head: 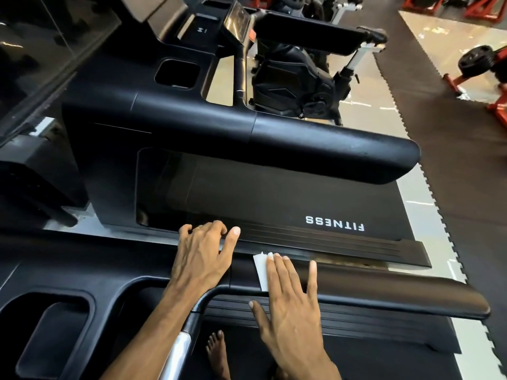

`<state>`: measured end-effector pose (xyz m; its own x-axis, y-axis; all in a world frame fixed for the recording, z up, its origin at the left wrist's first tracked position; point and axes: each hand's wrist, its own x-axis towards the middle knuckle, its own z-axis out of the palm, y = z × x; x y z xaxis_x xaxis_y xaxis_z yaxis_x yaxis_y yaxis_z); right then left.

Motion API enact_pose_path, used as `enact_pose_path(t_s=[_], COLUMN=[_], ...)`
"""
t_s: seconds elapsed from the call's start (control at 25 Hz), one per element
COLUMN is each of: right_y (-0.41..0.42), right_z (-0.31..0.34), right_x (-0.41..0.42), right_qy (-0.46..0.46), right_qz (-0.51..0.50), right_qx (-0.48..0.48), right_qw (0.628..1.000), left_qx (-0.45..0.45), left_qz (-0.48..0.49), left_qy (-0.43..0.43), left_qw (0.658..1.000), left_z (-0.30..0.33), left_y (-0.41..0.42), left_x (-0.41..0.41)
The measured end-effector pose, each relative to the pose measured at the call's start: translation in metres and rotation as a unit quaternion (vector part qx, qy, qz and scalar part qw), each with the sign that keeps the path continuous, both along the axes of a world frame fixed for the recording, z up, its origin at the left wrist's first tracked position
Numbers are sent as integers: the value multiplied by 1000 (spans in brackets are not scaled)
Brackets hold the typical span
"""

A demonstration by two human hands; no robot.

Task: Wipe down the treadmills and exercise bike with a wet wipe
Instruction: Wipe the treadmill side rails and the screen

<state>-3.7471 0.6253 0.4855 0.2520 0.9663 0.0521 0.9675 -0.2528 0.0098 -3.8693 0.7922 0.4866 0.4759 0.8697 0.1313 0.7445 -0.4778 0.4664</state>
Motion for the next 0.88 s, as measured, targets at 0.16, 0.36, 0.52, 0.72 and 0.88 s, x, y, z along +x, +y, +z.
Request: enact_pose_path(t_s=[0.16, 0.36, 0.52, 0.72, 0.88], right_y=[-8, -44, -90, -146, -170], right_z=[2, 3, 2, 0, -2], right_x=[10, 66, 144, 220, 225], right_qy=[8, 10, 0, -8, 33], right_qz=[24, 29, -18, -142, -266], right_qx=[13, 1, -19, -22, 27], right_qw=[1000, 1000, 1000, 990, 963], left_qx=[33, 34, 15, -6, -5], left_qz=[-6, -5, -52, -181, -265], left_qy=[5, -14, -45, -33, -7], left_qw=[999, 999, 997, 983, 964], left_z=[4, 20, 26, 29, 34], left_y=[-12, -34, -77, -128, -159], left_x=[0, 39, 119, 224, 283])
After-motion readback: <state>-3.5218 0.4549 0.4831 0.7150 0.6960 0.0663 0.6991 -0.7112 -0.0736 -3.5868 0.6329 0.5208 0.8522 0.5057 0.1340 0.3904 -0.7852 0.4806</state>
